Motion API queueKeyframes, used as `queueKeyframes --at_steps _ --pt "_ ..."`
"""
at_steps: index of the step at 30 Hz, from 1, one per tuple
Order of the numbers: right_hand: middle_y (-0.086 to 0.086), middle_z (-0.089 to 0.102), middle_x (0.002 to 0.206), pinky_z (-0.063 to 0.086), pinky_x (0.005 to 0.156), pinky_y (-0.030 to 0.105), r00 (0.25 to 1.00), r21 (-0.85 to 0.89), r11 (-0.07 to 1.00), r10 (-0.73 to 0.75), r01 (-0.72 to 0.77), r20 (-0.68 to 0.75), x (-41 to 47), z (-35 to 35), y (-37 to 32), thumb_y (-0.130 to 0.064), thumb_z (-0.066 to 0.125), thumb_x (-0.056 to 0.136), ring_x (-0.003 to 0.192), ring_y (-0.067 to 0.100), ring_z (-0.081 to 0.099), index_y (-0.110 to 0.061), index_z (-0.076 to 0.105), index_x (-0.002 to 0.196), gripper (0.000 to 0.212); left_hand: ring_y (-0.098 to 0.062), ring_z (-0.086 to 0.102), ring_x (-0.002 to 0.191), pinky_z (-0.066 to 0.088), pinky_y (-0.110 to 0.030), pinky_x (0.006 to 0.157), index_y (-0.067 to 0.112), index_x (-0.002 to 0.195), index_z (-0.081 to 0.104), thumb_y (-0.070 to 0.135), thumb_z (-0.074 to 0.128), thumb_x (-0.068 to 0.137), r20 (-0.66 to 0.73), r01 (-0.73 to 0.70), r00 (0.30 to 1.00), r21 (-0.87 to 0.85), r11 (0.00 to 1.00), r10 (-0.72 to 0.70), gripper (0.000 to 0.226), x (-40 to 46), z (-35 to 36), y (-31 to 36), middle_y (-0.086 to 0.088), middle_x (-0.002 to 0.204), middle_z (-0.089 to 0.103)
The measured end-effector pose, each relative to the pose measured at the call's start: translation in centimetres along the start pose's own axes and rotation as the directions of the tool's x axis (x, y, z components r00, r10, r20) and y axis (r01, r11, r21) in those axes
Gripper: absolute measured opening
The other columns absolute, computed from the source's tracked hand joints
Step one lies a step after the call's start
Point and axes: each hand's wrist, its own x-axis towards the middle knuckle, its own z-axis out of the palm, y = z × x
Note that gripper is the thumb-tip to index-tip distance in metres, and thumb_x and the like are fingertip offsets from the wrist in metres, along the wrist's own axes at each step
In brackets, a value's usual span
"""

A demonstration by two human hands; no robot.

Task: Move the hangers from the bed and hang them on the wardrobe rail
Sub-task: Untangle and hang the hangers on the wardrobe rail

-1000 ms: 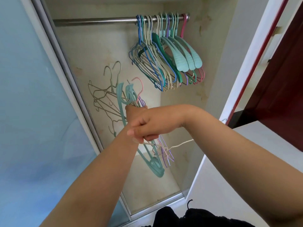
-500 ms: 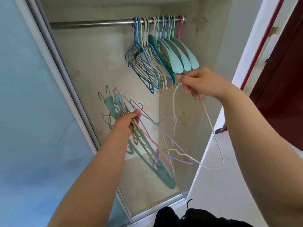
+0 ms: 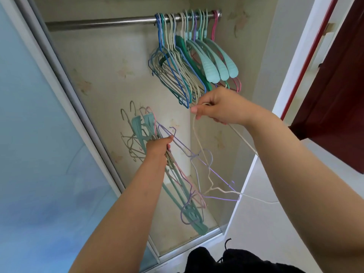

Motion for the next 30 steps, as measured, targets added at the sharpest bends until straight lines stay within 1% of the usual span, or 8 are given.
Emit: queueKeyframes --at_steps 4,6,10,11,15,22,27,30 --pt "0.004 0.046 0.058 0.048 0.044 0.022 0.982 -0.040 0.998 -0.034 0.042 0.184 0.0 1.6 -1.8 -0.046 0.056 0.091 0.045 0.008 0.045 -0.026 0.071 0.075 0.029 -0.016 0.038 0.043 0.033 -0.018 0.039 0.005 0.080 0.048 0.010 0.071 0.080 -0.033 -0.050 0.998 0.076 0.996 0.052 0.024 0.2 0.8 0.4 -0.007 0.056 0.044" --pt "-0.009 0.050 0.054 0.049 0.047 0.021 0.960 -0.056 0.996 -0.051 0.069 0.276 -0.1 2.4 -2.8 -0.043 0.051 0.095 0.045 0.003 0.045 -0.028 0.071 0.079 0.029 -0.018 0.038 0.045 0.032 -0.019 0.041 0.004 0.081 0.050 0.009 0.064 0.080 -0.040 -0.085 0.995 0.134 0.987 0.091 0.016 -0.1 1.2 0.6 -0.010 0.058 0.044" --pt "-0.016 0.050 0.047 0.048 0.057 0.021 0.903 -0.041 0.996 -0.050 0.075 0.426 -0.3 3.4 -4.1 -0.040 0.049 0.097 0.048 0.003 0.047 -0.027 0.073 0.084 0.030 -0.027 0.045 0.071 0.037 -0.027 0.047 -0.016 0.119 0.049 0.010 0.050 0.085 -0.012 -0.146 0.989 0.167 0.975 0.150 0.043 0.7 1.2 0.6 -0.036 0.090 0.052" --pt "-0.013 0.049 0.048 0.048 0.059 0.021 0.886 -0.031 0.997 -0.049 0.071 0.462 -0.5 3.3 -4.2 -0.040 0.050 0.096 0.050 0.005 0.047 -0.027 0.074 0.084 0.030 -0.025 0.048 0.070 0.038 -0.027 0.045 -0.016 0.121 0.050 0.008 0.049 0.090 -0.036 -0.117 0.991 0.223 0.968 0.128 0.039 1.2 1.1 0.7 -0.031 0.090 0.057" --pt "-0.004 0.041 0.051 0.040 0.055 0.021 0.844 0.071 0.997 -0.046 0.009 0.534 -1.4 2.0 -3.7 -0.037 0.054 0.092 0.052 0.013 0.038 -0.025 0.077 0.083 0.027 -0.015 0.044 0.046 0.033 -0.016 0.034 0.004 0.078 0.055 0.012 0.070 0.080 -0.191 -0.028 0.980 0.141 0.990 0.055 0.017 2.9 -0.7 1.7 -0.006 0.060 0.051" --pt "-0.005 0.027 0.045 0.020 0.042 0.018 0.975 0.449 0.872 0.125 -0.197 0.184 -1.9 -1.3 1.1 -0.025 0.058 0.090 0.041 0.012 0.019 -0.010 0.073 0.068 0.031 -0.007 0.038 0.030 0.035 -0.018 0.043 0.013 0.061 0.044 0.010 0.061 0.087 -0.187 0.065 0.978 -0.152 0.986 -0.093 0.031 5.1 -4.7 0.7 0.004 0.036 0.044" --pt "-0.003 0.023 0.039 0.018 0.043 0.018 0.966 0.614 0.763 0.258 -0.199 -0.007 -3.7 -3.2 6.7 -0.021 0.055 0.092 0.038 0.012 0.015 -0.010 0.069 0.060 0.037 -0.011 0.041 0.026 0.037 -0.020 0.047 0.013 0.055 0.039 0.010 0.053 0.089 -0.100 0.120 0.985 -0.177 0.977 -0.139 0.038 4.7 -6.1 -0.5 0.004 0.031 0.040" --pt "-0.006 0.021 0.039 0.017 0.042 0.016 0.914 0.731 0.652 0.394 -0.204 -0.097 -5.0 -3.6 10.5 -0.022 0.053 0.093 0.037 0.010 0.014 -0.014 0.066 0.055 0.040 -0.016 0.047 0.045 0.041 -0.027 0.060 0.014 0.055 0.037 0.012 0.052 0.090 -0.056 0.157 0.982 -0.263 0.952 -0.178 0.038 4.5 -6.8 -1.0 -0.001 0.046 0.043"
